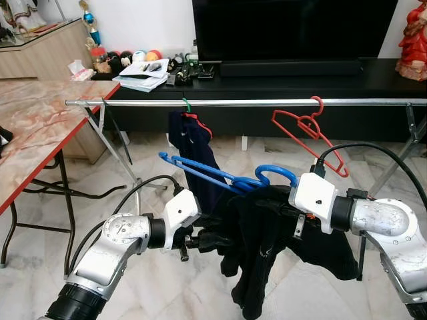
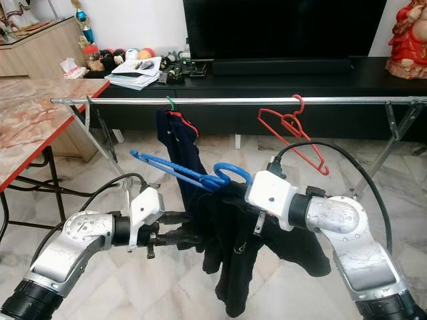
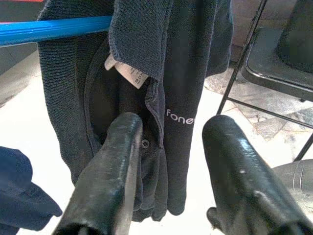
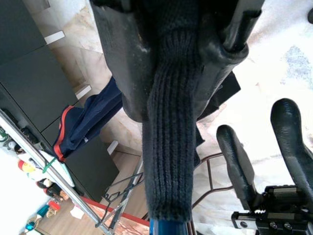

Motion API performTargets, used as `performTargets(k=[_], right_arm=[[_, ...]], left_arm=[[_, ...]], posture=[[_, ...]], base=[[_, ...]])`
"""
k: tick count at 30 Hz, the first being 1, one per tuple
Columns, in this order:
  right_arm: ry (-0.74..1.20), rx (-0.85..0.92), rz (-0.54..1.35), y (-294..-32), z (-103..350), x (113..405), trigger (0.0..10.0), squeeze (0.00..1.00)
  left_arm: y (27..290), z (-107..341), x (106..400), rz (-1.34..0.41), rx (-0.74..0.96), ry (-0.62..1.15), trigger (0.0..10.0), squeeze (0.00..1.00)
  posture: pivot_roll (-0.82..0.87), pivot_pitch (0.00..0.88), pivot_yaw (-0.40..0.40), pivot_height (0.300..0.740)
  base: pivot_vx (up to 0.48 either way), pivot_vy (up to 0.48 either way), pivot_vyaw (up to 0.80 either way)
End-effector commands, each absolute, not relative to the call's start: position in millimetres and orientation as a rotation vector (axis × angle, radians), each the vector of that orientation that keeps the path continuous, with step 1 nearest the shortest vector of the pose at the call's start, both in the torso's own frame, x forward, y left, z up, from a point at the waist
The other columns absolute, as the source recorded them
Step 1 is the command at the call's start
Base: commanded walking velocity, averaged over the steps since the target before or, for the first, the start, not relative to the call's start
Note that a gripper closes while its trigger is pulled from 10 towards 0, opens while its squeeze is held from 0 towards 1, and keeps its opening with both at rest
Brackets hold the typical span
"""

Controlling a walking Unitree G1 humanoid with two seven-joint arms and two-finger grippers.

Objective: Hang hanger

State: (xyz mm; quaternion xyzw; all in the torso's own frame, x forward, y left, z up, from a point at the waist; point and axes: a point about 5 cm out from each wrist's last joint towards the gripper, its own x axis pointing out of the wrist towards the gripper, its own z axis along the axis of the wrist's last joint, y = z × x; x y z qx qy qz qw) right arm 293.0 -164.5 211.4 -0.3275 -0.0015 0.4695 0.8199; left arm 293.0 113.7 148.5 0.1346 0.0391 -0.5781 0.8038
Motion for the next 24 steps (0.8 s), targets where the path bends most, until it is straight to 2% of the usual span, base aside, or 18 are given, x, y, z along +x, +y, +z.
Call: performTargets(k=[1,9,10,11,12,20,24], right_arm=[[-0.052,-0.719,1.013,-160.7,219.5,292.4,0.0,0.0],[-0.052,-0.719,1.015,-160.7,219.5,292.4,0.0,0.0],[0.019,-0.648,0.99,-163.4,195.5,295.6,0.0,0.0],[0.12,-0.554,0.94,-167.4,161.9,297.7,0.0,0.0],[0.143,-0.536,0.929,-168.4,154.0,297.6,0.0,0.0],[0.167,-0.515,0.904,-167.7,144.6,300.3,0.0,0.0],[0.219,-0.462,0.767,-175.0,121.8,309.9,0.0,0.0]], left_arm=[[117.7,149.1,295.2,-1.227,0.279,0.094,10.0,1.0],[120.0,147.4,297.5,-1.215,0.262,0.101,10.0,1.0],[146.4,111.7,299.7,-1.024,0.153,0.207,10.0,0.0],[179.1,63.5,288.2,-0.792,0.047,0.353,10.0,0.0],[185.4,54.1,284.1,-0.745,0.027,0.382,10.0,0.0],[186.5,54.8,286.9,-0.716,0.057,0.381,10.0,0.0],[199.8,34.9,291.0,-0.536,0.147,0.445,10.0,0.0]], posture=[[0.09,0.062,0.109,0.74],[0.08,0.062,0.108,0.74],[0.08,0.058,0.087,0.74],[0.08,0.055,0.088,0.74],[0.08,0.055,0.088,0.74],[0.09,0.046,0.083,0.74],[0.08,0.039,0.077,0.74]], base=[[0.0,0.0,0.0],[0.0,0.0,0.0],[0.0,0.0,0.0],[0.0,0.0,0.0],[0.0,0.0,0.0],[0.0,0.0,0.0],[0.0,0.0,0.0]])
